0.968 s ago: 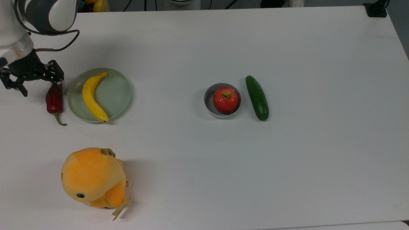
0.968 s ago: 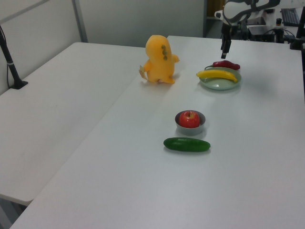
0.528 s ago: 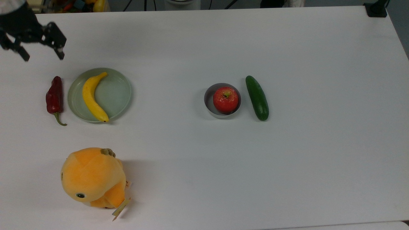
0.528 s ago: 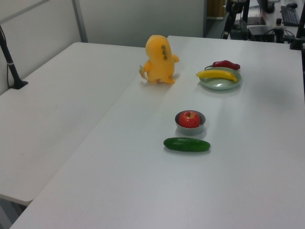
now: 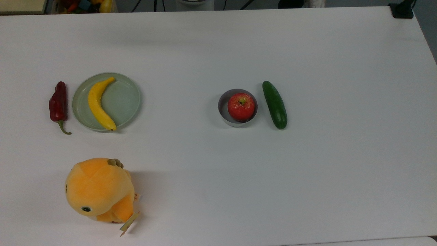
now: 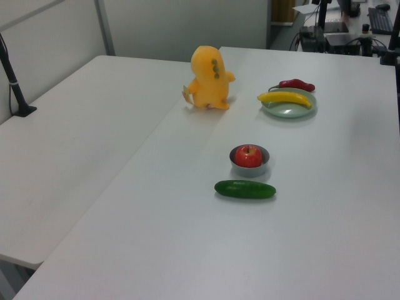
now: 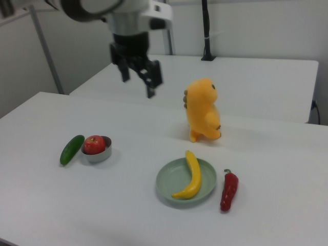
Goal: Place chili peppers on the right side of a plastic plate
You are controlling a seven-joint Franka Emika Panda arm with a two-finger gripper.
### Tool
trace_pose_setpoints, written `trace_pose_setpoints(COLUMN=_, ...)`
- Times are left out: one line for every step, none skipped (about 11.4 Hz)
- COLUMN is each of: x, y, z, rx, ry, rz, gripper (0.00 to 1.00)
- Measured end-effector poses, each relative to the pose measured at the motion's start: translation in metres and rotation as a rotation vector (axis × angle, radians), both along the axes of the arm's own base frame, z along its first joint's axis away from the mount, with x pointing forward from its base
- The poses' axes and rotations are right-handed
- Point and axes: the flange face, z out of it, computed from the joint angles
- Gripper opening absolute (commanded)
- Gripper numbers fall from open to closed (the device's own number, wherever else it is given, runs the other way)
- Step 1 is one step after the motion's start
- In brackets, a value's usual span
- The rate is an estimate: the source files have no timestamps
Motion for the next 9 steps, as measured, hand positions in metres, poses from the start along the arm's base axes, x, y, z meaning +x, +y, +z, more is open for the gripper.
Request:
trace_pose_setpoints(x=-0.009, y=0.022, z=0.015, rx=0.011, ry=0.007, rz=-0.01, gripper=1.0)
trace_pose_setpoints(x=-0.011, y=0.041, z=0.023, rx=0.017, ry=0.007, rz=-0.017, gripper=1.0)
trace_pose_setpoints(x=-0.011, y=0.063, z=0.027, rx=0.021, ry=0.014, rz=-0.029, gripper=1.0)
trace_pose_setpoints(x=-0.01, y=0.085, z=0.028, rx=0.018, ry=0.025, rz=-0.037, gripper=1.0)
trace_pose_setpoints(x=-0.007, y=0.109, z=0.027, rx=0.007, ry=0.041, rz=-0.043, gripper=1.0)
trace_pose_setpoints(x=-0.005, y=0.134, z=0.023, rx=-0.003, ry=0.058, rz=-0.036, gripper=1.0)
trace_pose_setpoints(x=-0.005, y=0.161, z=0.016, rx=-0.023, ry=0.079, rz=-0.011, gripper=1.0)
trace_pose_setpoints(x=-0.006, y=0.18, z=0.008, rx=-0.036, ry=0.097, rz=0.021, gripper=1.0)
trace_pose_setpoints(x=-0.009, y=0.198, z=0.0, rx=-0.04, ry=0.112, rz=0.055, gripper=1.0)
